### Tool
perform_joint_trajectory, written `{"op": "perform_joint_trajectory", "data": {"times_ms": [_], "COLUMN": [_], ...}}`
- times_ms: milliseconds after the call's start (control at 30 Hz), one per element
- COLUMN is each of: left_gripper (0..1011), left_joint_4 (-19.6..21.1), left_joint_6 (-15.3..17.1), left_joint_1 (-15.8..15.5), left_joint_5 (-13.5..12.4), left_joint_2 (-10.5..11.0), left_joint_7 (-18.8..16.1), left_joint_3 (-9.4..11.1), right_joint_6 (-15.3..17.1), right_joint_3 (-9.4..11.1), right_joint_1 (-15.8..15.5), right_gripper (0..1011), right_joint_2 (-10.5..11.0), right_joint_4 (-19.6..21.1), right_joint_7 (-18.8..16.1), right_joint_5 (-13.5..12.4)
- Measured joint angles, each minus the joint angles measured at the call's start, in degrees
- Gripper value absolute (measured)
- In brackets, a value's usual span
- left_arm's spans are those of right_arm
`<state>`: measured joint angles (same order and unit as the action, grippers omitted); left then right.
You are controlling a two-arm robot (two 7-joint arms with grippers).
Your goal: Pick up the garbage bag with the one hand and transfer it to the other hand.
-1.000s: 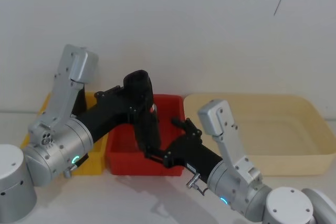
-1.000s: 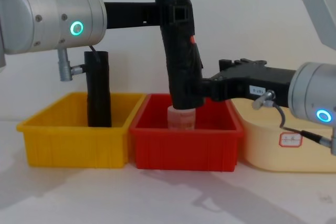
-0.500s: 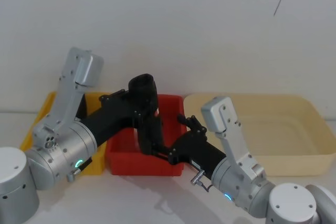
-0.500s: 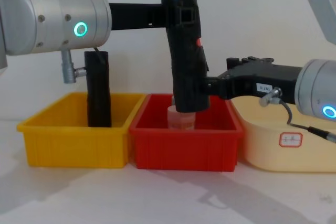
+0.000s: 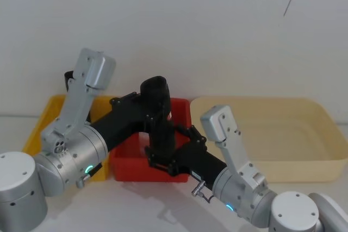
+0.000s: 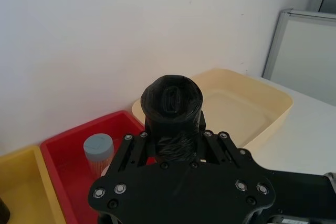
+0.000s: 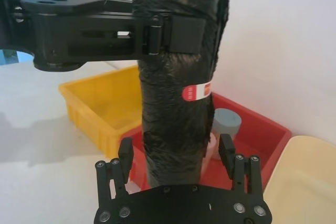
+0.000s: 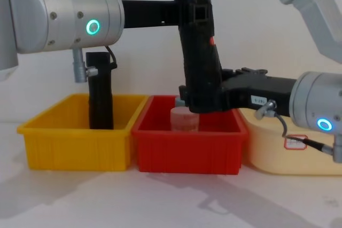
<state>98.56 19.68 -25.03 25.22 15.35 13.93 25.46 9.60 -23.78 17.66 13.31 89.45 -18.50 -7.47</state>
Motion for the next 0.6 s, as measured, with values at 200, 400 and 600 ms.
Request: {"op": "perform_joint_trajectory", "data": {"times_ms": [200,400,600], "left_gripper": [379,379,379], "left_joint_4": [0.06,0.36,0.63], "left_joint_6": [0.1,0.34,0.54], "left_joint_1": [-0.05,0.04,0.23], "left_joint_5": [-0.25,-0.38,-0.42], "left_joint_2": [-0.21,-0.24,-0.22], "left_joint_7": [0.06,0.27,0.43], "left_joint_3": [0.16,0.4,0.59], "right_joint_6": [-0.24,-0.46,-0.73], "right_joint_3": [-0.37,-0.48,-0.36], "right_joint_1": [0.3,0.46,0.51], "right_gripper": [999,999,999], "right_joint_2": [-0.2,-0.37,-0.48], "right_joint_4": [-0.69,-1.04,-1.09], "right_joint_7": [-0.21,-0.21,-0.11], "right_joint_5": [-0.18,-0.23,-0.23]}}
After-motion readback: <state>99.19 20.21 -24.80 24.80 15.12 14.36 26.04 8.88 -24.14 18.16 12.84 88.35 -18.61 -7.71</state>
